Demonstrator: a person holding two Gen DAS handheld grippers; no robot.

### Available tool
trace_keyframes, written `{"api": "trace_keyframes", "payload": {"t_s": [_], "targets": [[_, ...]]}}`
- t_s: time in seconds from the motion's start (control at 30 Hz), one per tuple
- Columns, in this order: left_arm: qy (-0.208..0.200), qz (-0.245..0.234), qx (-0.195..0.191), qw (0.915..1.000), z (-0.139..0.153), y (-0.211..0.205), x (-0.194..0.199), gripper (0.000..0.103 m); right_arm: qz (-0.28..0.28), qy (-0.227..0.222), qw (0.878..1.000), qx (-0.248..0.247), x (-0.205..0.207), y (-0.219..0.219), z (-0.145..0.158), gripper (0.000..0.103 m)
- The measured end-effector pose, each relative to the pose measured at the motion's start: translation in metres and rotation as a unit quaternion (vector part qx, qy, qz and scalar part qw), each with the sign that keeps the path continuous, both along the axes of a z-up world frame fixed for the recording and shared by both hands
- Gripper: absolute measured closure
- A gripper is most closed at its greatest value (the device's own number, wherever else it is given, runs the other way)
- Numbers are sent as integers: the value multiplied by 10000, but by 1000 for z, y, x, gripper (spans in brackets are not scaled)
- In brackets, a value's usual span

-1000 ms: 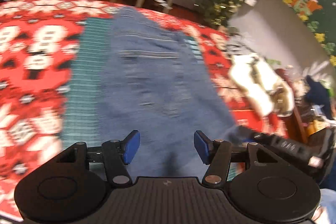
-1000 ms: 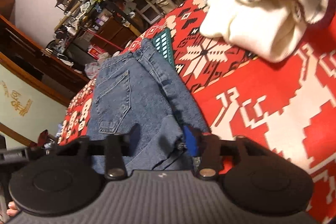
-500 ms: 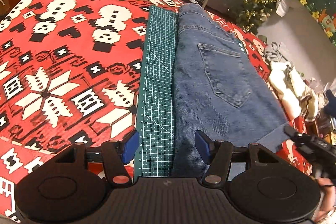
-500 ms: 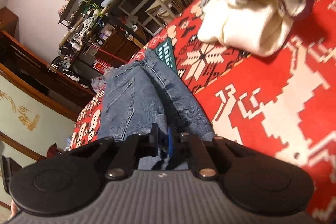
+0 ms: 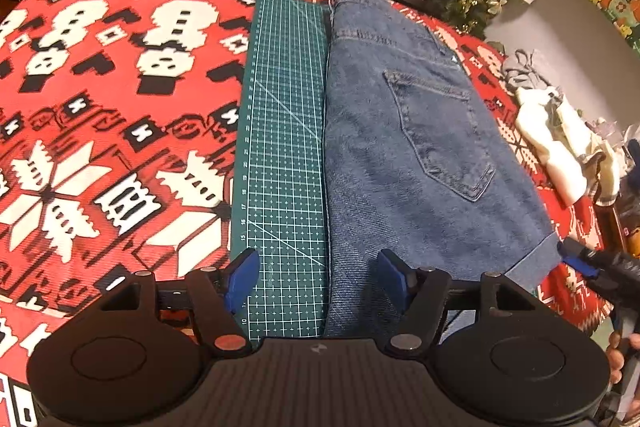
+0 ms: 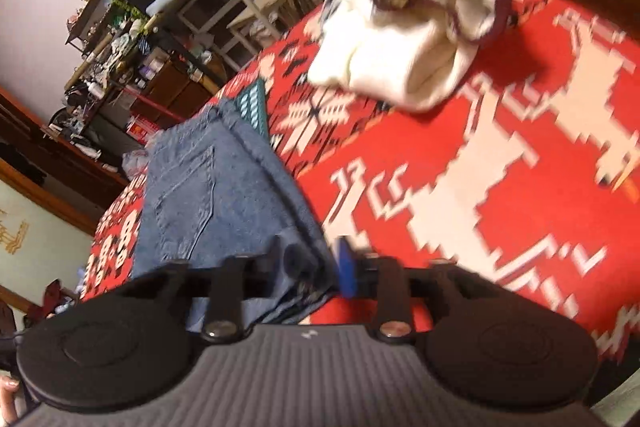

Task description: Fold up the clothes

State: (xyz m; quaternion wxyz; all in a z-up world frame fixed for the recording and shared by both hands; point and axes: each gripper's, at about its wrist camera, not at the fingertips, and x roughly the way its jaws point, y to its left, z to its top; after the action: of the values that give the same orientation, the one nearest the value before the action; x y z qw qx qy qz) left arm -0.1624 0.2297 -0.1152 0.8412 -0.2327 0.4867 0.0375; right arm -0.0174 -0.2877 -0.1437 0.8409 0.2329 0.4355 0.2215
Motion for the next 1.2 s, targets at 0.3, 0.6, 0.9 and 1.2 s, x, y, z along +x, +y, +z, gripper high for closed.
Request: {"api": "trace_keyframes", "payload": {"t_s": [0.3,0.6,0.9,1.2], "targets": [[-10,-11,-333,9994,-9,-2,7,68,449,125,9986,244,8,8,-15,70],[-99,31,196,9998,8,10,-4,97,916,624,9930,412,-11,15,-8,88],[98,346,357,9987,15,69,-28,103,2080,1044,9721,282,-37,44,-7,83],[-366,259,-434,9981,17,60,-20,74,1653,-115,9861,141,-28,43,28,53]]}}
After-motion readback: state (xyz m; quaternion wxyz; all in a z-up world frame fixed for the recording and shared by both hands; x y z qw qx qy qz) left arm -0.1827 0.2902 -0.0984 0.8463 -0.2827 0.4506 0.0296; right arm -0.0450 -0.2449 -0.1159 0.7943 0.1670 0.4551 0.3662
